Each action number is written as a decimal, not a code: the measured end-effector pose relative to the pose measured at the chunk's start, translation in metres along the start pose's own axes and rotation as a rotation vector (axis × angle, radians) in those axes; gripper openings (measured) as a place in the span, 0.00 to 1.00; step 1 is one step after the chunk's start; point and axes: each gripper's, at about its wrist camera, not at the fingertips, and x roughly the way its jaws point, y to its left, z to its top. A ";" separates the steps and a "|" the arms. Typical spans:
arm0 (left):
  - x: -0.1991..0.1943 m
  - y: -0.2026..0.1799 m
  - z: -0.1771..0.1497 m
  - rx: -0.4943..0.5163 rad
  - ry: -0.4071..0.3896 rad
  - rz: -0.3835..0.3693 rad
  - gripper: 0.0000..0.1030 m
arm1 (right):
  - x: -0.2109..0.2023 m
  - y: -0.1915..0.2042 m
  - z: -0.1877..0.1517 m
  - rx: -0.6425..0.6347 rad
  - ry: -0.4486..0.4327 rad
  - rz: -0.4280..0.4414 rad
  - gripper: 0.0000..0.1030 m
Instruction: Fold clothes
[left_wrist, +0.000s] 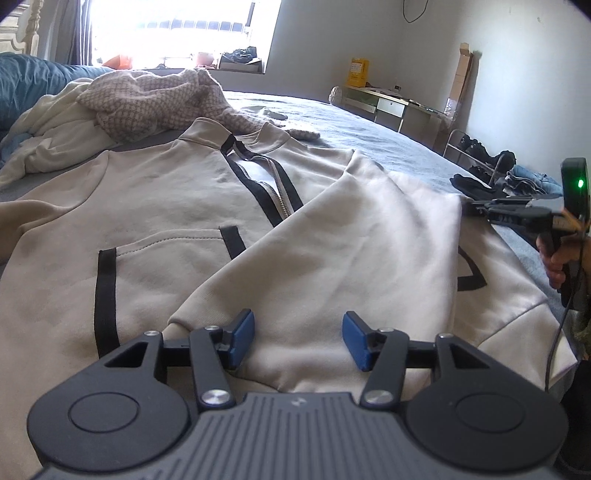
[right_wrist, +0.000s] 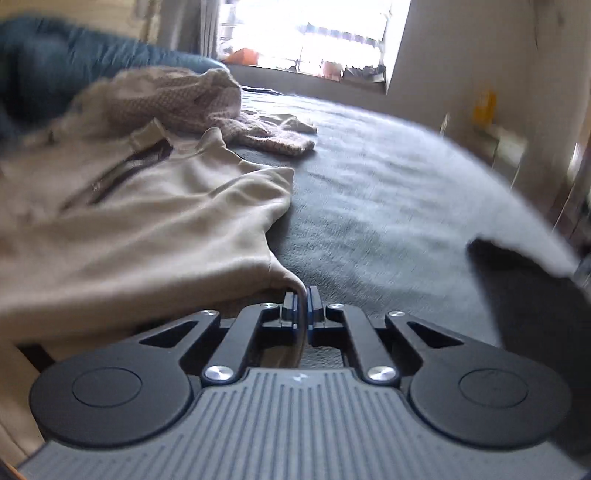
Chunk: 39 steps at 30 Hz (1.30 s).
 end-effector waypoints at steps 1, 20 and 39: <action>0.000 0.000 0.000 0.000 0.001 -0.001 0.53 | 0.006 0.006 -0.006 -0.063 0.010 -0.027 0.03; 0.000 0.004 -0.005 -0.013 -0.032 -0.023 0.56 | -0.028 -0.008 0.013 -0.209 0.013 -0.064 0.23; -0.005 0.010 -0.014 -0.050 -0.084 -0.037 0.56 | 0.030 -0.007 0.051 0.148 -0.024 0.334 0.12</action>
